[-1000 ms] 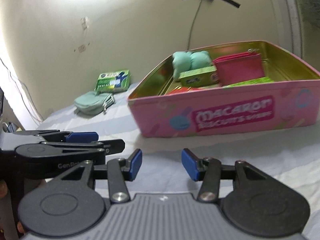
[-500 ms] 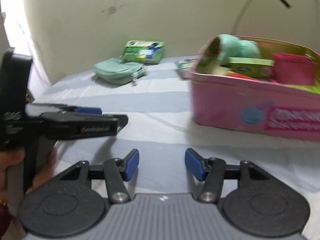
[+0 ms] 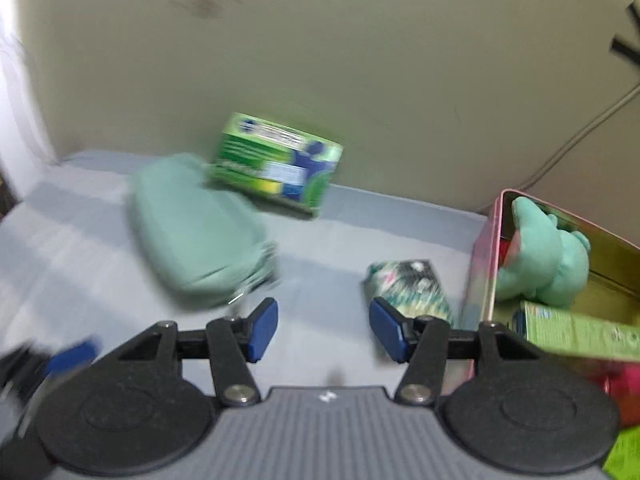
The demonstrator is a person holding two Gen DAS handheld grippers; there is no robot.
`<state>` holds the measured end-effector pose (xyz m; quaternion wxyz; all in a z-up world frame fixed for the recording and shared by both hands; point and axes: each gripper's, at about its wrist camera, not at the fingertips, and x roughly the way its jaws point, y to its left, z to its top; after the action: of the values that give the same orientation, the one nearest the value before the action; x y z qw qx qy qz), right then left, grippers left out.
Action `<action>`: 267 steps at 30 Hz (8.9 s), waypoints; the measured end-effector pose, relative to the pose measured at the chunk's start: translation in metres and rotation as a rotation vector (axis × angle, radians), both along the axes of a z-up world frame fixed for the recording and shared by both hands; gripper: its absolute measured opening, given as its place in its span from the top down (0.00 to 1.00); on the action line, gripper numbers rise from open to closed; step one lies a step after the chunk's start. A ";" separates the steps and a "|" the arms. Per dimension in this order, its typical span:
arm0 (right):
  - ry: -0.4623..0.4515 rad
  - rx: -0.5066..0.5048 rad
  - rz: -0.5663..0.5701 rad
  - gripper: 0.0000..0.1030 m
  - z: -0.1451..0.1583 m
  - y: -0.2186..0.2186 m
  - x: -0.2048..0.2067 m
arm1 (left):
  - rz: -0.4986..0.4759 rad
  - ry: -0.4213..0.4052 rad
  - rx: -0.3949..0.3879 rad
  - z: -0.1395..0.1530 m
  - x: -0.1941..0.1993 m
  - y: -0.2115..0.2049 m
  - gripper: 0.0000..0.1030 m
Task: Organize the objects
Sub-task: 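Move the right gripper back to the green-white tissue pack, then grasp the green-white tissue pack with the right gripper and lift it, then carry the tissue pack into the tin and open the right gripper, then withdraw the right gripper from the pink tin, then move the right gripper toward the mint-green zippered pouch, then grasp the mint-green zippered pouch with the right gripper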
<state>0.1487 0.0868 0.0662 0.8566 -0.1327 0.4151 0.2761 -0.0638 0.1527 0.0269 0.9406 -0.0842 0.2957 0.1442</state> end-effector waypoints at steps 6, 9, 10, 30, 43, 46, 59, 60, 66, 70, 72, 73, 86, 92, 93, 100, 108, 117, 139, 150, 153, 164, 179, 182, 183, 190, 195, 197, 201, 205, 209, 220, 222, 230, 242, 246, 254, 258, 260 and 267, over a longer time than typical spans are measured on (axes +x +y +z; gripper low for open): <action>0.042 -0.194 -0.056 0.35 -0.028 0.026 0.063 | -0.010 0.019 -0.008 0.000 0.002 0.003 0.33; 0.068 -0.241 -0.018 0.26 -0.040 0.027 0.079 | -0.016 0.017 -0.035 0.000 0.004 0.006 0.29; 0.060 -0.263 -0.001 0.26 -0.043 0.028 0.079 | -0.018 0.016 -0.043 0.000 0.004 0.007 0.28; -0.065 -0.126 0.491 0.42 -0.031 -0.008 -0.189 | 0.026 -0.050 -0.128 -0.002 -0.002 0.029 0.28; -0.154 0.228 0.183 0.19 -0.041 -0.129 -0.252 | -0.115 -0.027 -0.088 0.007 -0.029 -0.016 0.29; -0.146 0.237 0.192 0.21 -0.044 -0.133 -0.256 | -0.157 -0.026 -0.097 0.013 -0.045 -0.033 0.29; -0.078 0.277 0.175 0.54 -0.059 -0.119 -0.231 | -0.321 0.027 -0.230 0.002 -0.043 -0.079 0.58; -0.079 0.277 0.169 0.54 -0.059 -0.123 -0.232 | -0.328 0.031 -0.247 0.001 -0.043 -0.084 0.58; -0.073 0.305 0.100 0.54 -0.056 -0.163 -0.237 | -0.387 0.053 -0.270 0.000 -0.032 -0.118 0.58; -0.081 0.314 0.047 0.54 -0.056 -0.195 -0.236 | -0.449 0.073 -0.265 0.001 -0.019 -0.150 0.58; -0.089 0.316 0.019 0.54 -0.056 -0.211 -0.234 | -0.480 0.085 -0.260 0.001 -0.012 -0.166 0.58; -0.090 0.321 0.004 0.54 -0.057 -0.220 -0.233 | -0.499 0.092 -0.257 0.001 -0.008 -0.175 0.58; -0.101 0.391 -0.108 0.50 -0.063 -0.288 -0.221 | -0.657 0.165 -0.119 0.012 0.029 -0.241 0.49; -0.129 0.382 -0.089 0.44 -0.063 -0.285 -0.226 | -0.695 0.195 -0.055 0.015 0.031 -0.234 0.43; -0.130 0.385 -0.087 0.44 -0.063 -0.284 -0.227 | -0.703 0.195 -0.067 0.013 0.030 -0.234 0.43; -0.171 0.391 -0.091 0.54 -0.052 -0.282 -0.226 | -0.739 0.115 -0.055 0.023 0.016 -0.246 0.49; -0.373 0.389 -0.093 0.53 0.004 -0.272 -0.184 | -0.709 -0.063 0.065 0.088 0.048 -0.252 0.48; -0.261 0.364 -0.139 0.54 -0.011 -0.256 -0.087 | -0.579 -0.002 0.143 0.071 0.128 -0.266 0.48; -0.365 0.327 -0.280 0.33 -0.015 -0.254 -0.120 | -0.342 -0.033 0.226 0.076 0.094 -0.254 0.34; -0.359 0.343 -0.281 0.29 -0.017 -0.247 -0.174 | -0.287 -0.042 0.210 0.069 0.038 -0.229 0.33; -0.335 0.335 -0.277 0.29 -0.024 -0.244 -0.183 | -0.266 -0.034 0.206 0.060 0.027 -0.220 0.33; -0.217 0.246 -0.201 0.34 -0.055 -0.208 -0.191 | -0.160 0.095 0.200 0.011 0.018 -0.175 0.33; -0.188 0.156 -0.108 0.30 -0.063 -0.163 -0.194 | -0.101 0.095 0.202 0.002 0.008 -0.134 0.27; -0.186 0.150 -0.082 0.30 -0.063 -0.150 -0.195 | -0.085 0.096 0.201 0.002 0.006 -0.123 0.26; -0.186 0.147 -0.073 0.29 -0.063 -0.146 -0.196 | -0.079 0.096 0.201 0.002 0.005 -0.119 0.25; -0.196 0.135 -0.021 0.26 -0.064 -0.114 -0.199 | -0.030 0.088 0.198 0.000 -0.004 -0.086 0.22; -0.212 0.137 0.006 0.26 -0.066 -0.099 -0.204 | -0.007 0.061 0.178 -0.003 -0.012 -0.071 0.18; -0.213 0.141 0.005 0.26 -0.066 -0.099 -0.205 | -0.002 0.053 0.199 -0.003 -0.013 -0.075 0.18; -0.214 0.149 0.005 0.26 -0.066 -0.101 -0.206 | -0.025 0.033 0.305 -0.005 -0.017 -0.091 0.19; -0.213 0.155 0.007 0.26 -0.066 -0.103 -0.206 | -0.033 0.025 0.319 -0.004 -0.017 -0.090 0.19; -0.211 0.161 0.011 0.25 -0.067 -0.104 -0.205 | -0.016 0.023 0.276 -0.002 -0.018 -0.084 0.19; -0.213 0.157 0.017 0.22 -0.068 -0.102 -0.208 | -0.014 0.023 0.280 -0.003 -0.019 -0.085 0.19; -0.213 0.154 0.020 0.21 -0.068 -0.102 -0.208 | -0.013 0.026 0.276 -0.003 -0.019 -0.085 0.19; -0.196 0.134 0.072 0.19 -0.066 -0.092 -0.204 | -0.038 0.071 0.191 -0.002 -0.015 -0.061 0.10; -0.139 0.119 0.206 0.11 -0.059 0.030 -0.114 | 0.284 -0.035 -0.113 0.000 -0.023 0.084 0.08; -0.179 0.133 0.187 0.02 -0.053 0.073 -0.057 | 0.307 -0.022 -0.098 0.000 -0.018 0.090 0.08; -0.268 0.043 0.290 0.26 -0.069 0.126 -0.043 | 0.312 -0.018 -0.102 -0.001 -0.015 0.094 0.08; -0.336 -0.042 0.371 0.65 -0.065 0.120 -0.079 | 0.345 -0.037 -0.122 0.000 -0.024 0.099 0.08; -0.380 -0.088 0.401 0.68 -0.067 0.108 -0.098 | 0.362 -0.055 -0.139 0.000 -0.028 0.106 0.08; -0.376 -0.090 0.423 0.67 -0.063 -0.007 -0.174 | 0.327 -0.134 -0.237 0.001 -0.038 0.117 0.08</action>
<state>-0.0249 0.0796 0.0037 0.8351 -0.3033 0.2240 0.4006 -0.1016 0.2701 0.0275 0.9058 -0.2504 0.2297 0.2532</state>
